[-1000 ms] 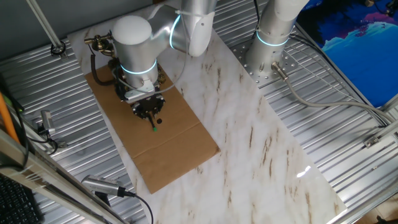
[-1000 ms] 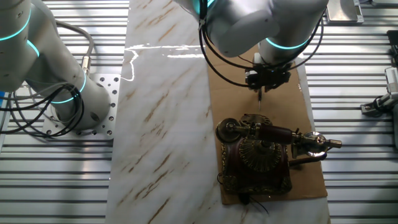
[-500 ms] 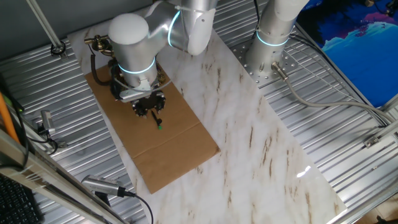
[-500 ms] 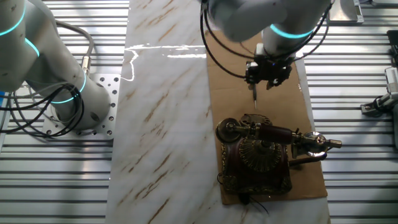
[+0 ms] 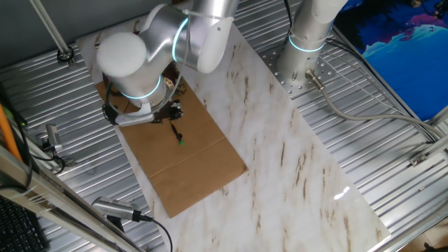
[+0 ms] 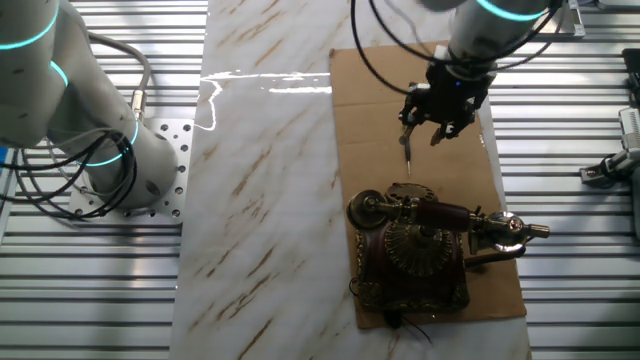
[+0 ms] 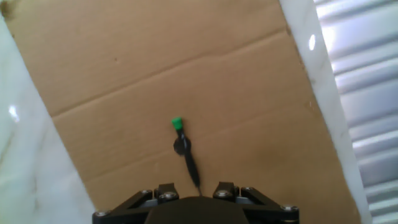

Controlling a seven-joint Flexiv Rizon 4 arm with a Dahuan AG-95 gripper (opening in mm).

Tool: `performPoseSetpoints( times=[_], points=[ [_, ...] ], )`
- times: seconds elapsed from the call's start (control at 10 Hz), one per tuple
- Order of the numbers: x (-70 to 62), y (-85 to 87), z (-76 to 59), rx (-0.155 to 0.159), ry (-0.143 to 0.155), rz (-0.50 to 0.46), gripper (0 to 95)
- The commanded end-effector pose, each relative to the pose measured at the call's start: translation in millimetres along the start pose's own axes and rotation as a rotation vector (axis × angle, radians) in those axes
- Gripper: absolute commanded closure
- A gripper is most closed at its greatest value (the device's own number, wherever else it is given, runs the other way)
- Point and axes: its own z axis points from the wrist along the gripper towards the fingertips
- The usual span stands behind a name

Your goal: Dial a number on an old rotary phone

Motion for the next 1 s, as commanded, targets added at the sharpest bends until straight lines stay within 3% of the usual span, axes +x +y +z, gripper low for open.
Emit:
performPoseSetpoints(
  times=[0.1, 0.4, 0.6, 0.9, 1.0],
  points=[
    [2.8, 0.9, -1.8, 0.007, -0.026, -0.022, 57.0],
    [2.8, 1.0, -1.9, 0.012, -0.037, -0.027, 57.0],
    [4.0, 1.7, -2.8, 0.013, -0.099, -0.025, 57.0],
    [8.4, 3.2, -4.5, 0.041, -0.183, -0.047, 57.0],
    [8.8, 3.4, -4.7, 0.051, -0.190, -0.058, 57.0]
  ],
)
